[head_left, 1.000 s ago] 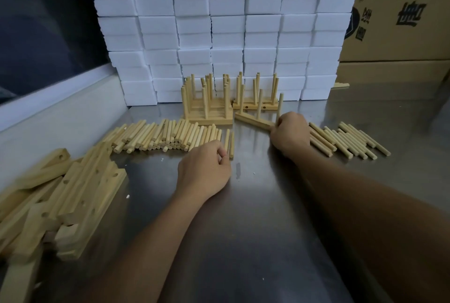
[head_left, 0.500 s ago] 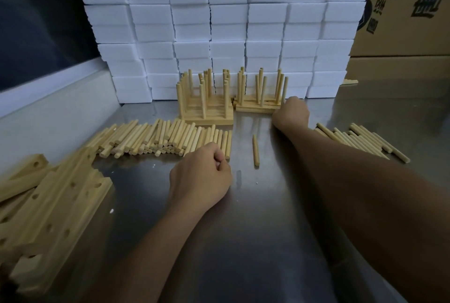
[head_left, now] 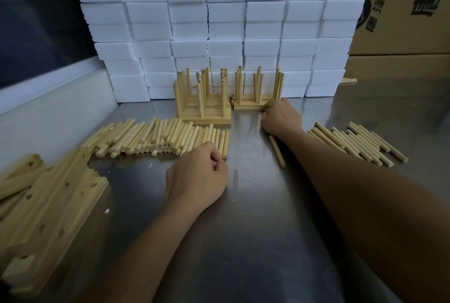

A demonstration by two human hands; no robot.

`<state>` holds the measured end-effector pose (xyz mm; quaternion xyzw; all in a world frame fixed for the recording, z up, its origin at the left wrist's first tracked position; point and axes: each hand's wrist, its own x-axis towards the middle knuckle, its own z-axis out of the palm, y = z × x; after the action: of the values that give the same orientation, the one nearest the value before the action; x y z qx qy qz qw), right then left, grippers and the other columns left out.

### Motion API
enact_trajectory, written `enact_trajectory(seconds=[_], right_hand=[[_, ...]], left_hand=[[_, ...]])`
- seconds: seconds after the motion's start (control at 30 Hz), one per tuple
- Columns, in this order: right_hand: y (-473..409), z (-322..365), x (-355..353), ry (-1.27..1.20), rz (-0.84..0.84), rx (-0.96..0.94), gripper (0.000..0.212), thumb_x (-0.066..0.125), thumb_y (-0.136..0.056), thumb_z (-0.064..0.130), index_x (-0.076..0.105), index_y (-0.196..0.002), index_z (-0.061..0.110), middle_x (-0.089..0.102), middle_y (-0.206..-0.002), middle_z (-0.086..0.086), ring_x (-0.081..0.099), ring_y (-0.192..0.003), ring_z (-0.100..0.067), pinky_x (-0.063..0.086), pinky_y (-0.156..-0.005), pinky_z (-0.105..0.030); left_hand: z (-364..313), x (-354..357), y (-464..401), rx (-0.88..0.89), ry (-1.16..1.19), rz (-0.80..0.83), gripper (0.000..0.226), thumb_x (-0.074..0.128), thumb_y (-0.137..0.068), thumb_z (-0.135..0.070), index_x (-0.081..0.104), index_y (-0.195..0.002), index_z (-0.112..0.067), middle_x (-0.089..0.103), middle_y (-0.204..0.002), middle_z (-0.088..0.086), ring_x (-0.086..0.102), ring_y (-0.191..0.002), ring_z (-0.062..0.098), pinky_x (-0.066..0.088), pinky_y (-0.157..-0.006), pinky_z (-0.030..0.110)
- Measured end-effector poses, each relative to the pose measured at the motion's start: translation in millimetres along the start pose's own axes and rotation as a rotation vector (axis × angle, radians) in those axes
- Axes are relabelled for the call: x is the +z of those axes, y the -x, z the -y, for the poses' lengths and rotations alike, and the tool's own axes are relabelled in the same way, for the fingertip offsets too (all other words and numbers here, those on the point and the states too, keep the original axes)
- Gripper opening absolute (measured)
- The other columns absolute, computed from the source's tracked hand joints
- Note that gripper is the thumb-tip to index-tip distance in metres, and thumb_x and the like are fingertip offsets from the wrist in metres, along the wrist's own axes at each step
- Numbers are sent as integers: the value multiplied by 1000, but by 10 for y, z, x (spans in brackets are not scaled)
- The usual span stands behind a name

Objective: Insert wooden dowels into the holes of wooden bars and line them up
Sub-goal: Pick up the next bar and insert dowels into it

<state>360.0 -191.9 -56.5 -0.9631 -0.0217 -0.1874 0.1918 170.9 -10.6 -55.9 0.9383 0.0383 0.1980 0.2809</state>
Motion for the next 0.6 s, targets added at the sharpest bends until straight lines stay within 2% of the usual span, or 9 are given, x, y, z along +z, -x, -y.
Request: enact_trajectory(seconds=[0.17,0.27,0.4,0.53,0.6], right_hand=[[-3,7,2,30,39,-2,32,44,-93,22,64,-118,22,51,-120,-11,58,-101,-32,42,-79,-37],[0,9,-26,-47,37,27,32,43,-94,20,67,-116,18,57,-119,-11,59,-103,-32,48,-85,-39],[36,-5,-96,-244,-26,124,29,40,-99,19,66,-96,5,67,-95,-13,61,-85,-28,43,-71,-31],[204,27,-180,-358,-13,171,33,41,-101,30,64,-98,6,66,-90,-12,63,-82,-27,47,-71,-32],[327,51,-231,-404,-9,169,29,47,-98,34,63,-98,9,64,-91,-8,61,-79,-20,46,-65,-29]], left_hand=[[4,3,0,-2,5,3,13,60,-87,-26,55,-76,-31,51,-58,-15,52,-64,2,34,-53,24],[3,5,-5,-1,-3,1,14,61,-88,-27,55,-76,-31,51,-59,-15,52,-65,1,33,-53,23],[13,16,-13,3,-11,-6,13,60,-88,-28,55,-77,-31,52,-59,-14,52,-65,2,33,-53,24],[24,30,-24,1,-28,-6,11,58,-87,-28,54,-77,-31,53,-61,-14,52,-66,2,31,-52,23],[23,33,-21,-11,-31,-4,11,58,-87,-29,54,-77,-31,53,-62,-14,52,-65,2,30,-52,23]])
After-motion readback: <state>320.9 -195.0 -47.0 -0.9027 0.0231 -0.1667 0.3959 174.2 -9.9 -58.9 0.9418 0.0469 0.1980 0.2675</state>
